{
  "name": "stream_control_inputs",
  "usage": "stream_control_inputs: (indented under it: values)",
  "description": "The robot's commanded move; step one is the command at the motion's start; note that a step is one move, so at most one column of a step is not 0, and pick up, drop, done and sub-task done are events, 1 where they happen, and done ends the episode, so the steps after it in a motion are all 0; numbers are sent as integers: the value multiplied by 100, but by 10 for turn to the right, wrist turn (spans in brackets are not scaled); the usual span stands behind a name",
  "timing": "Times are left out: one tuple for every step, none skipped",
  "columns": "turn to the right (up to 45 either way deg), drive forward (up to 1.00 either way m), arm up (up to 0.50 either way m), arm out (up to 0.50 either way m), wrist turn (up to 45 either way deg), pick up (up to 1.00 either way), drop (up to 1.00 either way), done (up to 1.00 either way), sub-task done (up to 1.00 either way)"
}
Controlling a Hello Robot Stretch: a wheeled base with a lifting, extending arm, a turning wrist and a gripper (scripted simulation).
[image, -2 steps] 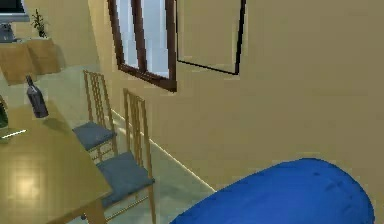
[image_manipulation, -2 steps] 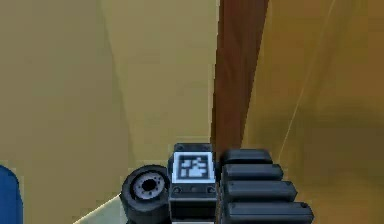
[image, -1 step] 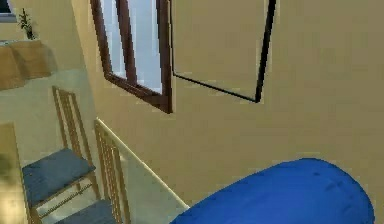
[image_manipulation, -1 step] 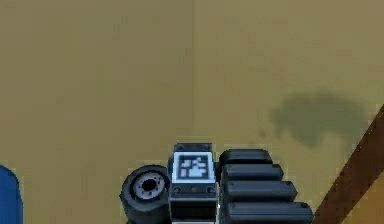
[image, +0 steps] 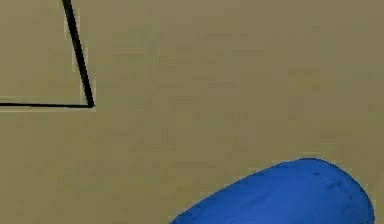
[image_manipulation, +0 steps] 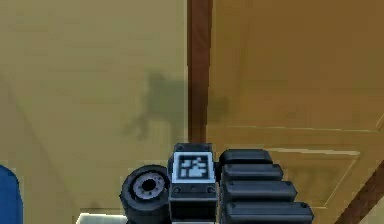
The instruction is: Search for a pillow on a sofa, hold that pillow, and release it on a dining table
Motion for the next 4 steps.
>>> stream_control_inputs:
  values:
    - [240, 0, 0, 0, 0, 0, 0, 0, 0]
    - [-450, 0, 0, 0, 0, 0, 0, 0, 0]
    - [-450, 0, 0, 0, 0, 0, 0, 0, 0]
    - [-450, 0, 0, 0, 0, 0, 0, 0, 0]
